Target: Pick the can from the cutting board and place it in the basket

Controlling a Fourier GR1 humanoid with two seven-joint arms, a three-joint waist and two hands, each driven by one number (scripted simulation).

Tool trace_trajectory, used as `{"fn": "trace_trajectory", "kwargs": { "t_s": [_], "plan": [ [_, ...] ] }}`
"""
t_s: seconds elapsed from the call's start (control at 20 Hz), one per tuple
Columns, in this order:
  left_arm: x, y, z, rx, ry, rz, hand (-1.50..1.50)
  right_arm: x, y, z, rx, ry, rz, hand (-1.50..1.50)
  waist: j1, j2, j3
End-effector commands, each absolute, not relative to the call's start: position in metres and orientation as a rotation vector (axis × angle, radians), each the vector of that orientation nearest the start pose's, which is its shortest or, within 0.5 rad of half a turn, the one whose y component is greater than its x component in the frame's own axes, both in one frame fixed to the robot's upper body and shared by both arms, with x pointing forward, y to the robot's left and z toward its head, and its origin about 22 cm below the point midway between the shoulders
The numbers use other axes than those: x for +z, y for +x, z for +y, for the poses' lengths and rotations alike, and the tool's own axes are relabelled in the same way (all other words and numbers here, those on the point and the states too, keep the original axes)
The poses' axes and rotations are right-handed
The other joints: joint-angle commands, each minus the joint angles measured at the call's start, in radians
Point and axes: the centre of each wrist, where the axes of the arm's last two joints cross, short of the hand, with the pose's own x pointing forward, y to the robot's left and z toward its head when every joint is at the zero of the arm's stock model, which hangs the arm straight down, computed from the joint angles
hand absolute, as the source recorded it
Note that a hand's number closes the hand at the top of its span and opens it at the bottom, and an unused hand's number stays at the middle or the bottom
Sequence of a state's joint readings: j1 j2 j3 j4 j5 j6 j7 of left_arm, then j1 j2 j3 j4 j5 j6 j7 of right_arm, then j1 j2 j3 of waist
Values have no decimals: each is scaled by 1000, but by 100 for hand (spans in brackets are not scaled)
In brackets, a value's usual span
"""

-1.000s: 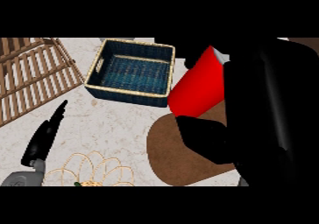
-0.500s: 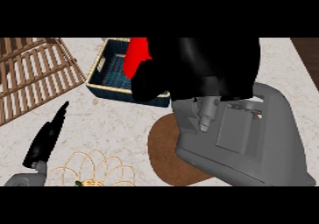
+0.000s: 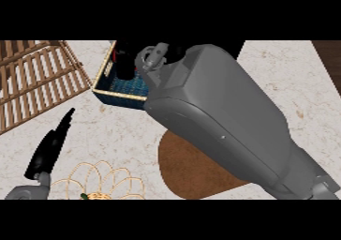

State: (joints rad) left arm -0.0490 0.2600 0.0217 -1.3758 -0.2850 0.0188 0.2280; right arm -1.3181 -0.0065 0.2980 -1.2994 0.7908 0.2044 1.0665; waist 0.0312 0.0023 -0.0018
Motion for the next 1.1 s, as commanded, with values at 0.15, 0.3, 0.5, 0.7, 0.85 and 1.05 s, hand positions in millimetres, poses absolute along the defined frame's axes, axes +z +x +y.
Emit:
{"fn": "trace_trajectory", "kwargs": {
  "t_s": [0.15,0.3,0.5,0.7,0.85,1.05],
  "plan": [
    [-17,244,300,-331,471,-1166,0,297,356,33,739,-1109,-1410,150,2,2,0],
    [-6,261,299,-335,465,-1166,0,268,364,35,719,-1041,-1385,-150,5,4,0],
    [-18,248,294,-334,464,-1162,0,266,373,38,672,-999,-1443,-150,5,2,0],
    [-17,251,298,-342,473,-1165,0,260,376,41,542,-998,-1533,-150,10,5,0],
    [-13,243,311,-338,476,-1168,0,281,377,40,377,-979,-1567,-150,4,0,1],
    [-10,258,306,-317,485,-1157,0,277,388,25,213,-955,-1540,-150,-21,0,1]
  ]
}}
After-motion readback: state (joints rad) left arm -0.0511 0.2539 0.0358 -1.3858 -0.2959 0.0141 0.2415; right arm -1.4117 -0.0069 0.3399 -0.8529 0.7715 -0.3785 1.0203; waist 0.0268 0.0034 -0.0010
